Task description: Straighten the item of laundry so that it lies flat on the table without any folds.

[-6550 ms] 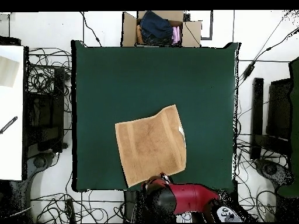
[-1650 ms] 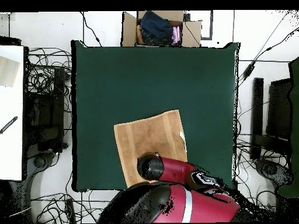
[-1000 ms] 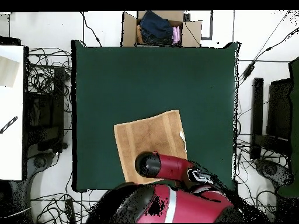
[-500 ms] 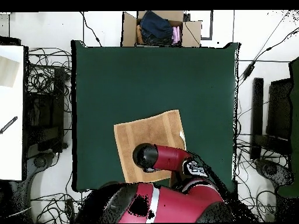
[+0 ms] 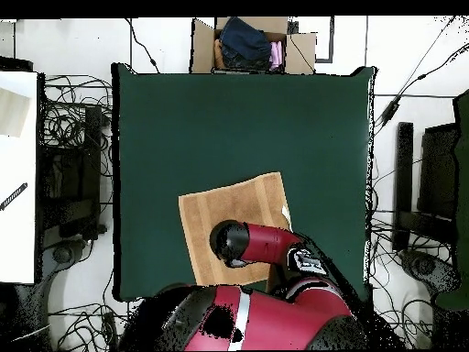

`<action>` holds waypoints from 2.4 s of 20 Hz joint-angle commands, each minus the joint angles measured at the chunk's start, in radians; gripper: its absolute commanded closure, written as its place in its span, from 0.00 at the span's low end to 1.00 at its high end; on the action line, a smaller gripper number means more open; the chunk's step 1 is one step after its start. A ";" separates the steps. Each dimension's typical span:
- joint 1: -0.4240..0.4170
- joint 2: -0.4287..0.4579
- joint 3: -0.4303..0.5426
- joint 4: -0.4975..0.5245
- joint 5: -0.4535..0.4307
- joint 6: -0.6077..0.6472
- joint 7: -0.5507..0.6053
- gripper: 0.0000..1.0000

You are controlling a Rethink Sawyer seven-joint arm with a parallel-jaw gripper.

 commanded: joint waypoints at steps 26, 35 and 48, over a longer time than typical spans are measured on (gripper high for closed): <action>0.086 -0.002 -0.037 -0.243 0.094 0.102 0.217 0.00; 0.084 0.021 -0.030 -0.248 0.101 0.070 0.224 0.00; 0.064 0.080 -0.020 -0.152 0.097 -0.149 0.270 0.00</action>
